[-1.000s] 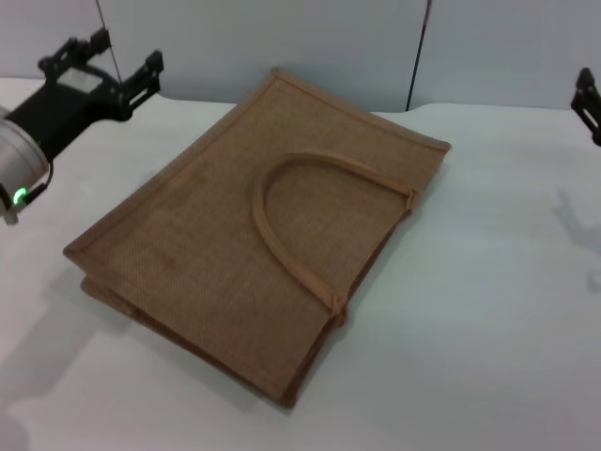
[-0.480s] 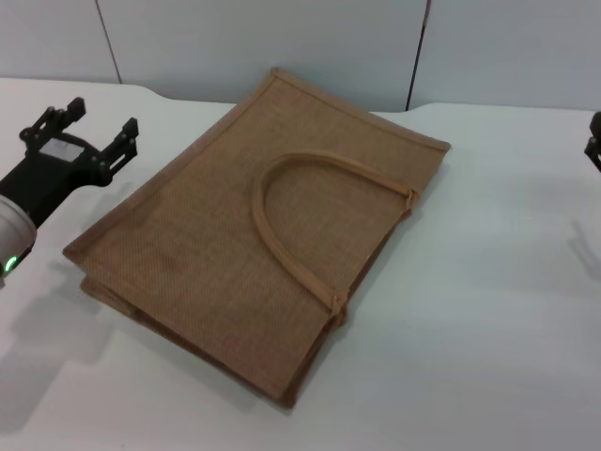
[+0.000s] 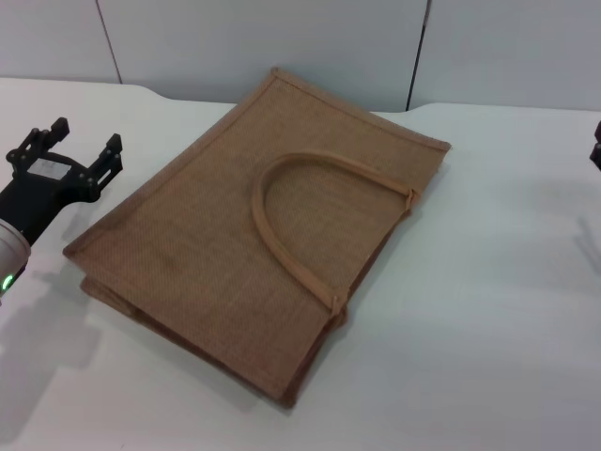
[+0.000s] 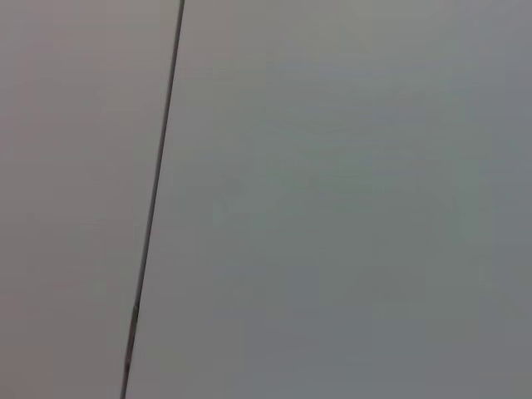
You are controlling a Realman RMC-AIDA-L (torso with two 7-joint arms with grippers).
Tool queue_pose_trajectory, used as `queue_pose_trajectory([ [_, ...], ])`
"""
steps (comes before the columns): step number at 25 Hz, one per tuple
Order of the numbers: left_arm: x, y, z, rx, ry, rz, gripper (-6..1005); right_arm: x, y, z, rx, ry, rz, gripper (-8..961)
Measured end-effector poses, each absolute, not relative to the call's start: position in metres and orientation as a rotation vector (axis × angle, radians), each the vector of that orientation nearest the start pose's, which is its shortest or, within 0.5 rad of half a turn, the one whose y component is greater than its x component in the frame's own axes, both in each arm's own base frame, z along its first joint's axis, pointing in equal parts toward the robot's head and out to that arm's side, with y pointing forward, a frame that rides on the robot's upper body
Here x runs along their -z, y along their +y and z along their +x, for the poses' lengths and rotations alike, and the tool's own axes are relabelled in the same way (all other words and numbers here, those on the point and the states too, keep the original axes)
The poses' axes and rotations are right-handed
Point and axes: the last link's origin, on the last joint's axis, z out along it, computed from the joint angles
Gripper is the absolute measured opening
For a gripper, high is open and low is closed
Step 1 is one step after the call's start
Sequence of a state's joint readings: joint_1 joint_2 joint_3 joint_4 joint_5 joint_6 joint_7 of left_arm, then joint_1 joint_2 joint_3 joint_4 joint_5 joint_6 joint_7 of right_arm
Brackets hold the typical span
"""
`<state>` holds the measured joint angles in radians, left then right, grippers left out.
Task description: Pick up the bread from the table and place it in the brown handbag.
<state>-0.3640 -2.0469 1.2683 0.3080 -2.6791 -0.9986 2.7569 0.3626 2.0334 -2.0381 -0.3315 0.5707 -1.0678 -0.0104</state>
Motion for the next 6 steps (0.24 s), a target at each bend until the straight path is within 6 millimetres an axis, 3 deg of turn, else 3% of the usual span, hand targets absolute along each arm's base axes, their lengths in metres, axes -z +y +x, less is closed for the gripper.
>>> queue_pose_trajectory([
  [6, -0.0154, 0.3428, -0.346, 0.586, -0.493, -1.764, 754, 0.0018, 0.3479, 0.3305, -0.538, 0.437, -1.635, 892],
])
